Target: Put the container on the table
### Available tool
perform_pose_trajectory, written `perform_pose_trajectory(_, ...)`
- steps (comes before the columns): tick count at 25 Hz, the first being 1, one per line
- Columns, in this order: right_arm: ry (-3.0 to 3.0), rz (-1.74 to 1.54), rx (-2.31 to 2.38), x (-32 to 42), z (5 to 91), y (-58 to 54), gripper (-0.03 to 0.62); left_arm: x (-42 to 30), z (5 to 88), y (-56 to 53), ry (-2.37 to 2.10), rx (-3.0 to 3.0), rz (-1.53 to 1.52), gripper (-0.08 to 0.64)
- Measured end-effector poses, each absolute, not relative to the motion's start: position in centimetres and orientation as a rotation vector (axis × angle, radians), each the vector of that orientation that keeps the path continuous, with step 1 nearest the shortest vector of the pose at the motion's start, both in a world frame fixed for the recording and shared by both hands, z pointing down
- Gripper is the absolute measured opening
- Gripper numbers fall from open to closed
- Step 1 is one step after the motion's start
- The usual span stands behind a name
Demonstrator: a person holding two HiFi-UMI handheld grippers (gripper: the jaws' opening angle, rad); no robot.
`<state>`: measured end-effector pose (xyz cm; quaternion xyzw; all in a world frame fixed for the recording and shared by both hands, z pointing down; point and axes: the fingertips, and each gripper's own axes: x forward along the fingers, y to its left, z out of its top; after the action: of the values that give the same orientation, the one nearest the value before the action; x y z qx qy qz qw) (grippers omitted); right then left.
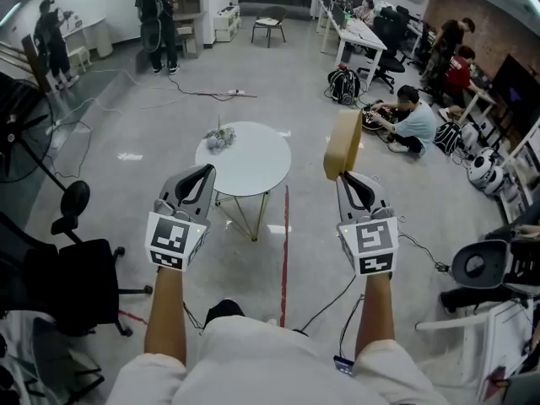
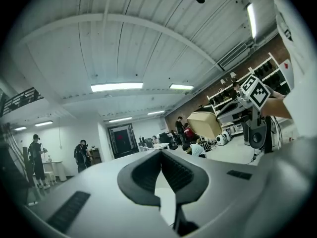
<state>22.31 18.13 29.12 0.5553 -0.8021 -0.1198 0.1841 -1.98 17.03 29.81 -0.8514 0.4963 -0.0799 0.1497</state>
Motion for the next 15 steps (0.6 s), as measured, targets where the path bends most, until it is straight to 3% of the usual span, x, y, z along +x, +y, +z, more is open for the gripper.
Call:
perform_pose_trajectory(7, -2.279, -0.294, 1.526, 21.8, 31.8, 11.4, 0.031, -2.6, 32.7, 10.7, 1.464, -2.462, -0.263, 0.018)
perform_pose_trajectory(15, -2.254, -0.297, 1.505, 19.7, 33.6, -2.8, 0.031, -5.2, 34.6, -4.0, 1.478, -2.466, -0.254, 0.019)
